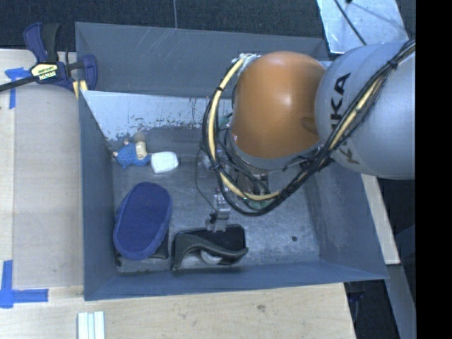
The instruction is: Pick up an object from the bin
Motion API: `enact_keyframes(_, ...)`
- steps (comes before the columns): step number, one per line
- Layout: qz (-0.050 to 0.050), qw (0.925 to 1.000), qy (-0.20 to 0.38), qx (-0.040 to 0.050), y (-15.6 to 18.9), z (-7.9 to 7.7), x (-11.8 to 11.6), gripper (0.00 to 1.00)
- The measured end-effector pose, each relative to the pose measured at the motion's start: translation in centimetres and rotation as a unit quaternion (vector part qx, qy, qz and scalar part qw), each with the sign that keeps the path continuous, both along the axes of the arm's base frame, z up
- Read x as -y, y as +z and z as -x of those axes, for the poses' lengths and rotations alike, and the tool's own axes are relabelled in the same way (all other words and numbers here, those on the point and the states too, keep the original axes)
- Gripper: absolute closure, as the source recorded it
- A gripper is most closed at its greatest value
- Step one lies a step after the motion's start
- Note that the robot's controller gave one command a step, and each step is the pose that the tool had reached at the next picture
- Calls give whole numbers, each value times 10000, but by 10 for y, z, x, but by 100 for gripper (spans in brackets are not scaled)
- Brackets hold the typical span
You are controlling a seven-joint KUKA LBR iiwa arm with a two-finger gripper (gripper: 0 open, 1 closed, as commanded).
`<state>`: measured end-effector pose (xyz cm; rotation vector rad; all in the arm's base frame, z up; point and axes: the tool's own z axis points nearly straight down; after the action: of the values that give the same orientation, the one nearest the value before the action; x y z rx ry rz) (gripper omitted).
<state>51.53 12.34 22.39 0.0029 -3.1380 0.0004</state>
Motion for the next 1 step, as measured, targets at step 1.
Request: enact_keyframes(1, -14, 9917, 1282, 64, -153, 27, 3, 0)
